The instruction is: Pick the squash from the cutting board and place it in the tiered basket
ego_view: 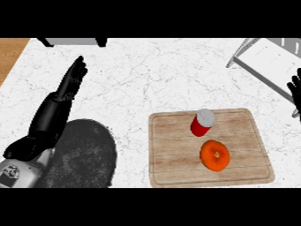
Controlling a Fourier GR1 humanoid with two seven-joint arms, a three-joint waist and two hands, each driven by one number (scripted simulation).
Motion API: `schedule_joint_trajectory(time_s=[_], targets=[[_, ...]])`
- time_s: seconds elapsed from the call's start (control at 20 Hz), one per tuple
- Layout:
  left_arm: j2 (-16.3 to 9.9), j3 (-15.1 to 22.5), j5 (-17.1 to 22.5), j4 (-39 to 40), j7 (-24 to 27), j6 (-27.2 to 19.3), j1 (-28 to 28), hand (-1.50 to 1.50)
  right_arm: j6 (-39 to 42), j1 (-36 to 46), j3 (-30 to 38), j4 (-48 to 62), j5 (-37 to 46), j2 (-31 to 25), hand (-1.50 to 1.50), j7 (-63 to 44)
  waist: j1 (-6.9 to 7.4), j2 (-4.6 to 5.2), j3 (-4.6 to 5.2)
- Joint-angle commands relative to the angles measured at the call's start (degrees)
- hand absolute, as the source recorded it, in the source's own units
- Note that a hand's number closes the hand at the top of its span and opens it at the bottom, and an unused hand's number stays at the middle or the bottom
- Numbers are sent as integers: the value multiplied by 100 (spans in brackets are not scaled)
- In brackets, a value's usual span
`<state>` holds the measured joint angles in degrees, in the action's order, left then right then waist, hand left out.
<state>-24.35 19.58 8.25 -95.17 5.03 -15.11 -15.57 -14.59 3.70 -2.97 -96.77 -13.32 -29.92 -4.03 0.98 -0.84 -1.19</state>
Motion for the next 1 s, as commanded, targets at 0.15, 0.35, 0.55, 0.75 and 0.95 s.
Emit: schedule_joint_trajectory(time_s=[0.15, 0.35, 0.55, 0.75, 0.95], targets=[[-348, -500, -381, 743, -511, -486, 348, 0, -1466, -640, 61, -658, 104, 1252, 150, 13, -243, 66, 120], [-533, -730, -233, 810, -676, -573, 785, 0, -2457, -1850, 740, 467, 726, 963, 150, -553, -549, 303, 179], [-530, -803, -204, 1043, -786, -610, 960, 0, -4129, -2493, 554, -305, 1195, 2304, -150, -314, -460, 73, 154], [-543, -802, -188, 1065, -691, -456, 1007, 0, -4602, -3739, -657, -1709, 2262, 2482, -150, -725, -276, 75, 162], [-513, -740, -261, 1059, -835, -438, 739, 0, -3854, -4481, -1402, -2080, 2931, 1797, -150, -1708, -132, 157, 174]])
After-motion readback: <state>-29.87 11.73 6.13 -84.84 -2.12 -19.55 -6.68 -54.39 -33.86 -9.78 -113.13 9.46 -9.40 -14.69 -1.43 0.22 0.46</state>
